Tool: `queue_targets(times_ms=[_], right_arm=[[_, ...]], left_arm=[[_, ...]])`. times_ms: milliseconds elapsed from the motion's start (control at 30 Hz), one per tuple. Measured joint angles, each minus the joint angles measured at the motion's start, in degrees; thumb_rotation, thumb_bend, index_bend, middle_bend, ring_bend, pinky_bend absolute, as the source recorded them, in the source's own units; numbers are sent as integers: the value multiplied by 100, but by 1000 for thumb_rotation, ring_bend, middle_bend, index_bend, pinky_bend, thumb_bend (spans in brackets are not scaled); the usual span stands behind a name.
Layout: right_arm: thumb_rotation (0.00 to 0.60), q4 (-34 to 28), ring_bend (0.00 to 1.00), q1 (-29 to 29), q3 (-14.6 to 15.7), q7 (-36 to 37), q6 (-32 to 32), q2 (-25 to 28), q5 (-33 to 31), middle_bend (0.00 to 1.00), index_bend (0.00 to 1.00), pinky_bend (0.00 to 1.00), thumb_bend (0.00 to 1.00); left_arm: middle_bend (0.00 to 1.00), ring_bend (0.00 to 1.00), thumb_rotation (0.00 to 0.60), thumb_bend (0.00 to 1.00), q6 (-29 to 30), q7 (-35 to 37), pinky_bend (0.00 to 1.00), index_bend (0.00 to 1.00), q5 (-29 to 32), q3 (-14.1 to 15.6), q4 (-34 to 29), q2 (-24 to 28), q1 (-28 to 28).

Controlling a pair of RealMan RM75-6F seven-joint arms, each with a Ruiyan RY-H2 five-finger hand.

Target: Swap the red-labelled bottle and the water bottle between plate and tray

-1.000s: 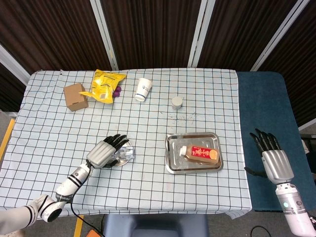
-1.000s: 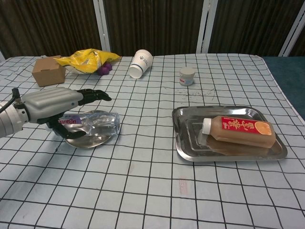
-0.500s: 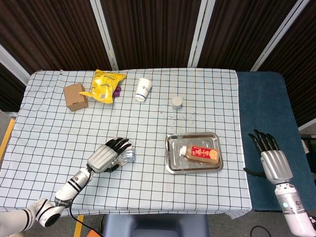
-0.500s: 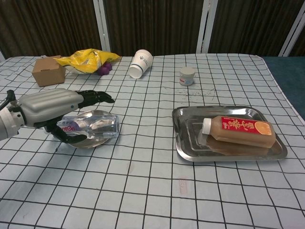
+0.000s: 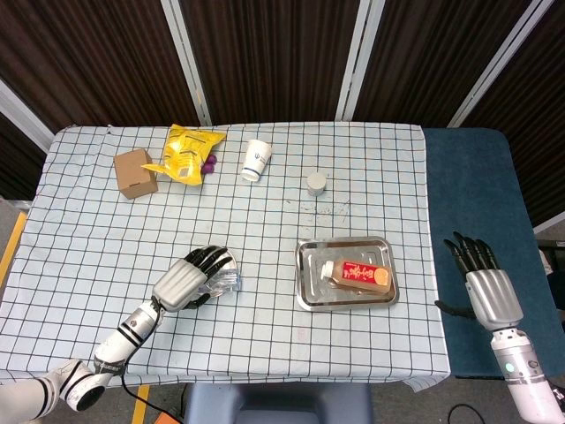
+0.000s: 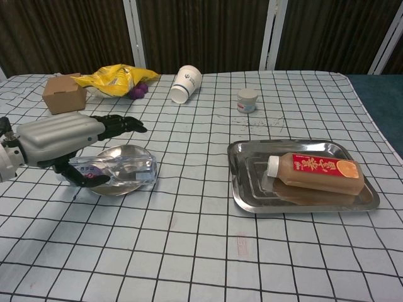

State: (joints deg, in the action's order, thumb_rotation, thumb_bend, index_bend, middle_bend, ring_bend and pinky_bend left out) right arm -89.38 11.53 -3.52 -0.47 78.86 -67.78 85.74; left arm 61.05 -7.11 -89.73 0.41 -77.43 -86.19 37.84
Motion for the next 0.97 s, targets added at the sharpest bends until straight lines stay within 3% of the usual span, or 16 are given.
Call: queue_targets(times_ms=[167,467,567,767,967], right_arm=[[600,-7,0,-35,12,-83,69,1,31,38,0,11,112],[600,-117,0,-149,84,-307,219,40,109,11,0,0,112],[600,-191,0,-202,173,-469,242,63,174,0,0,0,112],[600,-393,0,-341,355,-1064,277,38,263,0,0,0,112],[600,-451,0,-415,369,-1193,299,-3,229,0,0,0,112]], left_arm=[[0,0,600,363,347,-135,144,0,-158,66,-273,213,-147],[0,0,600,362,1897,-487,132,0,-401,393,-756,891,-1199],[0,0,600,362,2302,-357,98,0,-247,459,-712,1023,-1674],[0,0,600,364,2707,598,60,0,732,384,-482,1402,-2424],[0,0,600,362,3005,608,55,0,564,269,-343,1518,-2684]])
